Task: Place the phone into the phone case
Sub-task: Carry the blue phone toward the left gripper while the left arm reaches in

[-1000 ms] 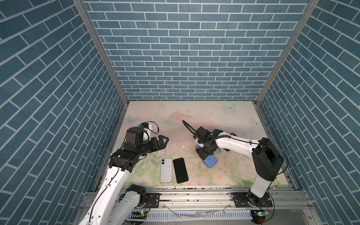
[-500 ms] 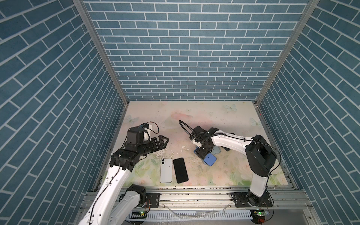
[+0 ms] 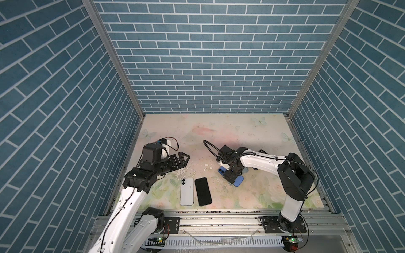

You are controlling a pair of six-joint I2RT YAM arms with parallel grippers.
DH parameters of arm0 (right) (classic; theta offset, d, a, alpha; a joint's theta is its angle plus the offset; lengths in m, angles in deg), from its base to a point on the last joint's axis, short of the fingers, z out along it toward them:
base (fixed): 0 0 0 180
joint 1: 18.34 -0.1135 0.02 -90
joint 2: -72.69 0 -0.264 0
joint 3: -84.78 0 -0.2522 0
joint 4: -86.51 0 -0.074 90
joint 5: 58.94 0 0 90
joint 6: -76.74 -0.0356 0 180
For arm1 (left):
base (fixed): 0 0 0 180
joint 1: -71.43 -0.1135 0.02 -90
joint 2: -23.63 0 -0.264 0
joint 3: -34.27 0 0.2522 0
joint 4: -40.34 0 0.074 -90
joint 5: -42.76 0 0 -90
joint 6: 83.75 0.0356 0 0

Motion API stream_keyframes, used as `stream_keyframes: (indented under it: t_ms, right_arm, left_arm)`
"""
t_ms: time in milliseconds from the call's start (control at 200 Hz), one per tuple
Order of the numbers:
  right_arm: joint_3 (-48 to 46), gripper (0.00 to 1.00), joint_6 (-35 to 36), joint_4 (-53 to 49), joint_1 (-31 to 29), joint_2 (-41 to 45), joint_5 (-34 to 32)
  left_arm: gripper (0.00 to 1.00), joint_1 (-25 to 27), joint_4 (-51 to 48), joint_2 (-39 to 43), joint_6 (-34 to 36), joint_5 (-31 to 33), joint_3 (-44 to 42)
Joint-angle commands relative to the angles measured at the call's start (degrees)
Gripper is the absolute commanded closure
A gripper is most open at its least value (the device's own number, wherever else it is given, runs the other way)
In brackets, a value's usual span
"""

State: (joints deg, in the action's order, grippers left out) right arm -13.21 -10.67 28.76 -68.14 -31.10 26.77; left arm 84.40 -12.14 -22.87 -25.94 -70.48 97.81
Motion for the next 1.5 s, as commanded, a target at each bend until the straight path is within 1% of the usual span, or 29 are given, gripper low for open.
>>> stream_keyframes:
  t_ms: [0, 120, 185, 335, 485, 510, 605, 670, 945, 1110, 1220, 1365, 1465, 1495]
  right_arm:
    - [-2.5, 0.18, 0.1, -0.2, 0.1, 1.4, -1.0]
    - [-3.1, 0.20, -0.6, 0.6, 0.4, 0.8, -1.6]
    - [-2.9, 0.23, -1.0, 0.5, 0.5, 0.4, -2.4]
    - [-3.4, 0.25, -2.1, 1.0, 1.1, 1.6, -4.1]
    - [-4.0, 0.27, -3.0, 1.7, 2.0, 2.2, -3.0]
    - [-4.1, 0.25, -3.0, 1.8, 2.1, 2.1, -2.5]
    - [-3.7, 0.16, -3.2, 2.3, 2.2, 1.1, -1.3]
    - [-3.4, 0.12, -3.3, 3.0, 2.3, 0.3, -1.1]
    - [-1.8, 0.12, -3.4, 6.2, 3.0, -4.0, -1.5]
    - [-1.5, 0.19, -3.8, 7.5, 3.2, -6.5, -0.6]
    - [-2.6, 0.24, -4.7, 8.3, 3.1, -6.1, -0.9]
    - [-5.0, 0.32, -5.9, 9.0, 3.1, -1.4, -3.1]
    - [-6.1, 0.36, -6.4, 8.9, 3.1, 3.5, -5.4]
    - [-6.1, 0.36, -6.5, 8.7, 3.1, 5.2, -5.6]
  left_arm:
    - [0.02, -0.4, 0.7, 0.5, -0.1, -0.4, -0.7]
    - [0.02, -0.5, 1.1, 0.3, -0.3, -0.6, -0.8]
    - [0.02, -0.4, 1.1, 0.3, -0.5, -0.7, -0.8]
    - [0.02, -0.4, 0.9, 0.5, -0.6, -0.7, -0.9]
    - [0.02, -0.4, 1.1, 0.5, -0.8, -0.6, -1.2]
    - [0.02, -0.3, 1.3, 0.5, -0.8, -0.6, -1.2]
    - [0.02, -0.4, 1.7, 0.3, -1.0, -0.8, -1.4]
    - [0.02, -0.4, 1.9, 0.2, -1.2, -0.9, -1.3]
    - [0.02, -0.4, 1.3, 0.2, -0.8, -1.1, -1.0]
    - [0.01, -0.4, 1.2, 0.1, -0.7, -1.4, -0.9]
    - [0.00, -0.4, 0.9, 0.4, -0.3, -1.2, -0.8]
    - [0.01, -0.5, 0.5, 1.6, -3.0, 2.1, -2.0]
    - [0.01, -0.4, 3.7, 1.4, -4.2, -1.0, -3.4]
    - [0.03, -0.3, 4.6, 1.1, -5.0, -2.0, -3.6]
